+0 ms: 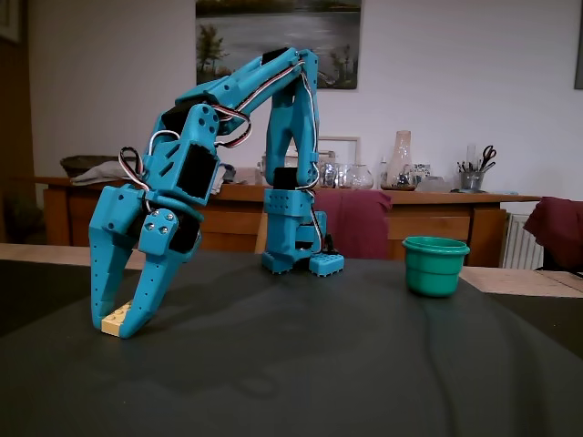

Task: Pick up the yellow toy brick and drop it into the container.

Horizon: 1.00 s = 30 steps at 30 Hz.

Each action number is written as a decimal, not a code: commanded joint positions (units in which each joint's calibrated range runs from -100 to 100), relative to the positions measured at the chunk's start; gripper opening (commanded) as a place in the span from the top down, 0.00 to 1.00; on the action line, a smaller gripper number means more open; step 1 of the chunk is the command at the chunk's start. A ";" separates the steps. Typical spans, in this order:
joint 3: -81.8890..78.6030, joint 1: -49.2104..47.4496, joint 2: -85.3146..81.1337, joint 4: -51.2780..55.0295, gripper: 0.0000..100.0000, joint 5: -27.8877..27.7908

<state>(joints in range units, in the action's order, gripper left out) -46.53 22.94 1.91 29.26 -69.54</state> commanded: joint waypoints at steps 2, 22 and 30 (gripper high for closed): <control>-0.49 1.16 1.29 -0.60 1.00 0.02; 7.63 -9.21 -12.96 17.17 1.00 12.56; 26.23 -20.97 -17.60 44.36 1.00 19.98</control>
<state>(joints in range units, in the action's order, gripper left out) -26.87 5.57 -13.13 66.92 -51.35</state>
